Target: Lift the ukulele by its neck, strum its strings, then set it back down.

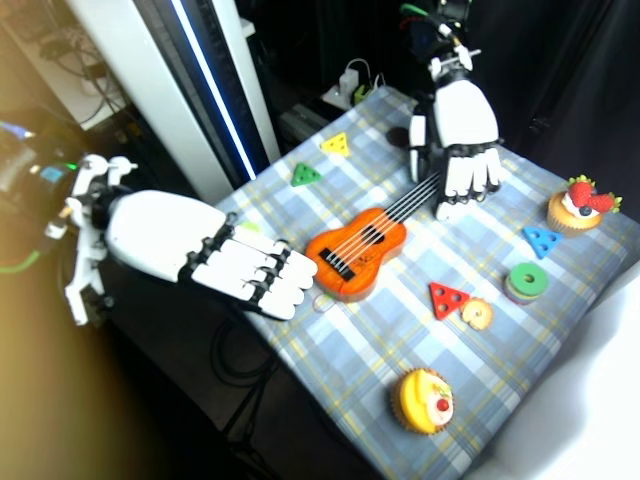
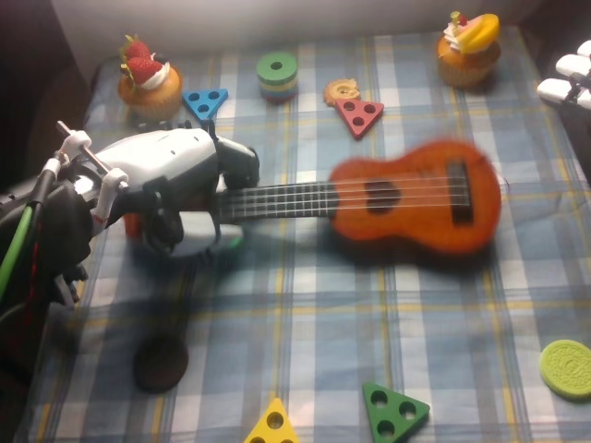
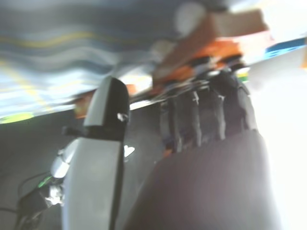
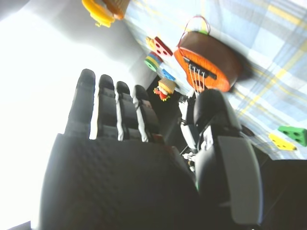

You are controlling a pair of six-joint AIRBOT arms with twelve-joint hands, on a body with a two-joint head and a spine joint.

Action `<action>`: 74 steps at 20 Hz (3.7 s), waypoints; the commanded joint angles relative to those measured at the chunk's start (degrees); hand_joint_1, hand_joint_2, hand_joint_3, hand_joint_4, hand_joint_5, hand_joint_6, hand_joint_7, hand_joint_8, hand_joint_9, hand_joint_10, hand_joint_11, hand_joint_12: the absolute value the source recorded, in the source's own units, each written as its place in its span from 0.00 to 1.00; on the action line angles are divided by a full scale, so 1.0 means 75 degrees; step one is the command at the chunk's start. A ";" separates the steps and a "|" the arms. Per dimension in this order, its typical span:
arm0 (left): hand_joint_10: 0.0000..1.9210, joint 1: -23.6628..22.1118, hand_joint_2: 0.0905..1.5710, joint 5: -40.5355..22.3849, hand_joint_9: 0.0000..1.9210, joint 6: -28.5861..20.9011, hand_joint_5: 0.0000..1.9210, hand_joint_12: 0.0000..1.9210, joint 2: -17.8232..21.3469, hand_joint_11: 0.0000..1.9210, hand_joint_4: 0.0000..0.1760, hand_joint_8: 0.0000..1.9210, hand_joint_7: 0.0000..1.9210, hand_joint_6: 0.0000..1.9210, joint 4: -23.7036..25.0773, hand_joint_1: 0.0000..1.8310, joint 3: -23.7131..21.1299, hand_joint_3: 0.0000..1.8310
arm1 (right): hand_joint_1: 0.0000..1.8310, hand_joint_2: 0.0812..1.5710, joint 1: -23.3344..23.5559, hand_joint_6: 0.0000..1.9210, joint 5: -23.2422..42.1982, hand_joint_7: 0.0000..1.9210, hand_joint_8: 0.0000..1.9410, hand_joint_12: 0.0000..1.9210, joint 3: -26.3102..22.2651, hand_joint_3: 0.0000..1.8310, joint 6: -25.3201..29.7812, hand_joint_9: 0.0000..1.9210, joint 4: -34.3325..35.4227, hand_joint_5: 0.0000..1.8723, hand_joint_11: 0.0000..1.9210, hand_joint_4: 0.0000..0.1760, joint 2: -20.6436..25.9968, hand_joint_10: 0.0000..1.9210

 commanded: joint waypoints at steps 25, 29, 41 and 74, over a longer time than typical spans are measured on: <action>1.00 -0.0654 0.77 -0.1394 0.76 -0.1136 0.49 1.00 0.0333 0.80 0.00 1.00 0.67 1.00 0.1208 0.72 -0.0342 0.00 | 0.82 0.72 0.1821 0.00 0.0340 0.08 0.00 0.37 0.0391 0.31 0.1545 0.06 -0.2204 0.21 0.00 0.07 -0.0321 0.00; 1.00 -0.0686 0.77 -0.1372 0.78 -0.1136 0.50 1.00 0.0333 0.82 0.00 1.00 0.68 1.00 0.1279 0.73 -0.0333 0.00 | 0.89 0.59 0.2497 0.00 -0.0616 0.04 0.00 0.51 0.0470 0.55 0.1545 0.04 -0.2922 0.22 0.00 0.23 -0.0489 0.00; 1.00 -0.0782 0.78 -0.1440 0.81 -0.1137 0.52 1.00 0.0326 0.86 0.00 1.00 0.68 1.00 0.1513 0.76 -0.0417 0.00 | 0.74 0.75 0.3517 0.00 -0.2430 0.02 0.00 0.07 0.0945 0.34 0.1545 0.00 -0.4065 0.14 0.00 0.78 -0.1342 0.00; 1.00 -0.0871 0.73 -0.0045 0.73 -0.0669 0.53 1.00 -0.0007 0.80 0.00 1.00 0.66 1.00 0.1083 0.77 0.0219 0.00 | 0.57 0.85 0.3833 0.04 -0.0852 0.14 0.00 0.00 0.0573 0.02 0.4613 0.05 -0.5452 0.26 0.00 0.00 -0.0246 0.00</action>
